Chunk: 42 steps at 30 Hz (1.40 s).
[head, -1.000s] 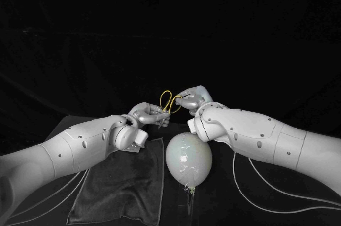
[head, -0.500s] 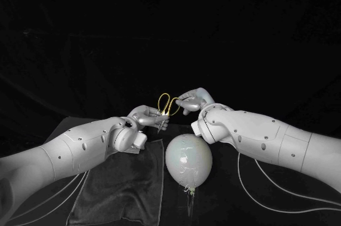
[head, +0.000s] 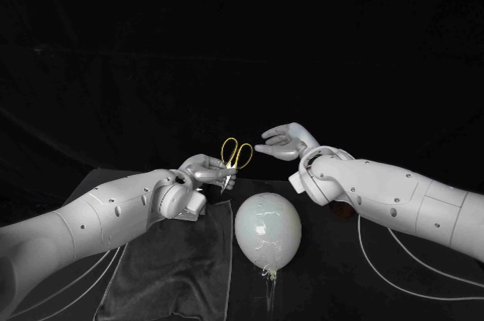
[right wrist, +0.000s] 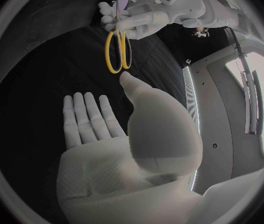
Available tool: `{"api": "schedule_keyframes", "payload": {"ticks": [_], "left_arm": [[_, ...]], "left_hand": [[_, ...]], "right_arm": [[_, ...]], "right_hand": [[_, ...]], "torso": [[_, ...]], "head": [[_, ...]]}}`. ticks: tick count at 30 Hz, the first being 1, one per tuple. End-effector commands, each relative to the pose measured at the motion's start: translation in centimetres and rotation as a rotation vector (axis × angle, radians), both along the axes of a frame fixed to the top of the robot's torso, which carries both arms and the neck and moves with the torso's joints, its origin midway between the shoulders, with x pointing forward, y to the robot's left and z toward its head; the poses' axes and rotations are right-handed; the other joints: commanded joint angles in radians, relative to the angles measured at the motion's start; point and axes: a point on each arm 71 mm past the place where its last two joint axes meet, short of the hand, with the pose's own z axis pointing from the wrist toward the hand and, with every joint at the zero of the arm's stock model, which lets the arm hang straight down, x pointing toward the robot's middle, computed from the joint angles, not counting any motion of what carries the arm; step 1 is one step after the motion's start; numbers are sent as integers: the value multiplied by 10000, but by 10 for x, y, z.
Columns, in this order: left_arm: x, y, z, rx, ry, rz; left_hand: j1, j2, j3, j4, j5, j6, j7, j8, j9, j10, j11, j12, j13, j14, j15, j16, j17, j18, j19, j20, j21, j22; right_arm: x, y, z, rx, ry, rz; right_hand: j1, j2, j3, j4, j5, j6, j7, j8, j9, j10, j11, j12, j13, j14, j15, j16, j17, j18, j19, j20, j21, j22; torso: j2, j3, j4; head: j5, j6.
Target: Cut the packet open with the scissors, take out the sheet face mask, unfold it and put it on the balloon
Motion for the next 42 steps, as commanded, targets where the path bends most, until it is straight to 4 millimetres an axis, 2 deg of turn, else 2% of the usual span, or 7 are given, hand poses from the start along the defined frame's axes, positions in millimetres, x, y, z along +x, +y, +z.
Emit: {"api": "schedule_keyframes", "payload": {"ticks": [1, 4, 5, 12, 20, 30, 42], "left_arm": [[0, 0, 0, 52, 93, -102], [0, 1, -1, 156, 229, -227], [0, 2, -2, 187, 285, -293], [1, 7, -4, 378, 563, -459], [1, 6, -6, 788, 677, -684], [-2, -1, -5, 712, 700, -1169], [-3, -5, -3, 748, 686, -1390]], "left_hand": [[-191, 2, 654, -721, 28, 69, 16, 28, 123, 414, -323, -1, -2, 61, 8, -25, 26, -16, -167, 4, 126, 78], [-221, -6, 680, -758, 28, 75, 14, 33, 131, 422, -326, 1, -1, 68, 5, -27, 34, -14, -194, 1, 173, 109], [-221, -6, 680, -758, 28, 75, 14, 33, 131, 422, -326, 1, -1, 68, 5, -27, 34, -14, -194, 1, 173, 109], [-283, -23, 763, -851, 30, 63, 11, 26, 143, 397, -323, -12, -7, 49, 8, -54, 46, -20, -297, 5, 266, 177], [-370, -21, 829, -911, 28, 66, 29, 27, 156, 399, -314, -6, -4, 56, 13, -64, 63, -21, -365, 10, 372, 247], [-492, -19, 892, -1021, 28, 54, 19, 18, 175, 554, -351, 37, 9, 202, -37, -5, 121, 17, -366, -12, 611, 392], [-556, -25, 935, -1077, 29, 68, 7, 22, 189, 581, -363, 25, 4, 224, -48, -7, 139, 23, -413, -14, 713, 459]], "right_arm": [[0, -6, 10, -766, -986, 878], [-1, -21, 26, -1116, -1761, 1082], [-2, -23, 31, -1275, -1993, 1247], [-13, -10, 54, -2472, -2409, 2682], [-26, 34, 56, -5162, -3182, 4188], [-29, 66, 47, -8018, -3970, 4414], [-28, 88, 31, -9503, -4193, 4310]], "right_hand": [[248, 195, -281, -5, -6, 35, 97, -40, -21, 25, -38, 112, 20, -52, -37, 131, -131, -131, 46, 47, -232, -213], [1104, 611, 2, -387, -32, 656, 625, 169, 24, 1077, -694, 623, 102, 1997, -740, 1064, 7, 341, 2456, -256, 862, 166], [1490, 650, 177, -642, 68, 920, 479, 244, 29, 1446, -902, 711, 66, 3162, -1129, 1285, 77, 262, 4358, -837, 2020, 687], [1266, 272, 972, -566, 244, 1414, 52, 127, -135, 2628, -1500, 528, -10, 6812, -2126, 1835, 510, 258, 6743, -1610, 5515, 3392], [1046, -261, 1893, -407, 376, 1740, -63, -1, -208, 3199, -1707, -28, 17, 8103, -2272, 3012, 1763, -634, 8722, -1836, 10664, 9102], [929, -500, 1804, -545, 626, 1099, -396, -434, -340, 1771, -1486, -135, -7, 8368, -2059, 3978, 2531, -637, 8456, -1697, 10972, 9523], [1013, -276, 1607, -859, 300, 1058, -646, -519, -364, 571, -2024, -144, -21, 8501, -2647, 5412, 3775, -611, 8458, -2036, 11057, 9701]], "torso": [[8, -2, 18], [24, -4, 35], [29, -8, 45], [-4, 20, -44], [12, 31, 8], [29, 19, 8], [33, 27, 27]], "head": [[58, 16], [95, 43], [77, 56], [126, 97], [205, 70], [195, 82], [149, 28]]}}
